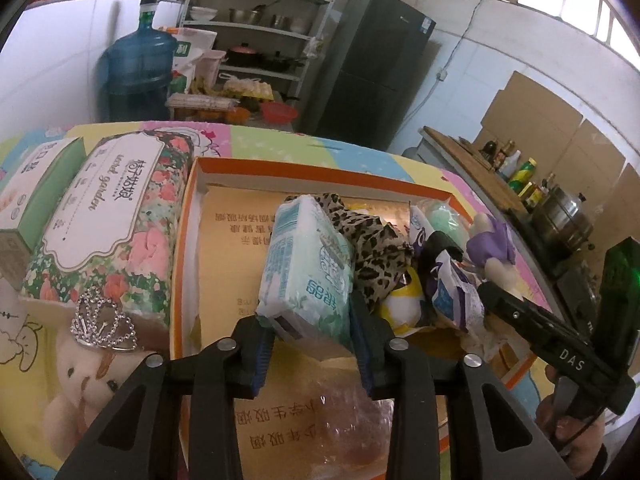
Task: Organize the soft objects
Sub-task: 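Lower both items into the box and open both tools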
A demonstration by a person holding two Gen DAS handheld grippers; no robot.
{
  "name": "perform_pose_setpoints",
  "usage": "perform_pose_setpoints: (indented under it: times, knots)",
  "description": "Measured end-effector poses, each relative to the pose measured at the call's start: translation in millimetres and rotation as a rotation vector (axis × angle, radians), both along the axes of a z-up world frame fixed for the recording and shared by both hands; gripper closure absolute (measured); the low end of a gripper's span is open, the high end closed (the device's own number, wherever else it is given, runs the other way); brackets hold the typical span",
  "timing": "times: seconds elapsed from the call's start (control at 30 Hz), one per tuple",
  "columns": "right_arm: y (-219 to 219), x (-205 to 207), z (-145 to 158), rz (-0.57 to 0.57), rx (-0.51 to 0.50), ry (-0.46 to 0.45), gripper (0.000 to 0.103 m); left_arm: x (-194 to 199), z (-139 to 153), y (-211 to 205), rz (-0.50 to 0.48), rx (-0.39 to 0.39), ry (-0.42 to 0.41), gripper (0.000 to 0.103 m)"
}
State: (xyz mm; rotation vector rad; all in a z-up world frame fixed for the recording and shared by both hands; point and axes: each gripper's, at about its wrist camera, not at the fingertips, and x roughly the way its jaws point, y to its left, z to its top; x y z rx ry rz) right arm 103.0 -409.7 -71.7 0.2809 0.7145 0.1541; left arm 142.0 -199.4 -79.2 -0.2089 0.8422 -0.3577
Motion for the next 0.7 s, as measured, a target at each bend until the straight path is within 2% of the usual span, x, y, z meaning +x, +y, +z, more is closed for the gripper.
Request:
perform_pose_setpoints:
  times: [0.07, 0.33, 0.7]
  knots:
    - [1, 1, 0, 0.001, -0.005, 0.0, 0.05, 1, -2, 0, -0.003, 0.002, 0.012, 0.06]
    - [2, -2, 3, -0.011, -0.019, -0.004, 0.038, -4, 0, 1, -0.008, 0.033, -0.011, 0.059]
    - [2, -14, 16, -0.029, -0.019, -0.043, 0.037, -24, 20, 13, 0.012, 0.072, -0.1, 0.058]
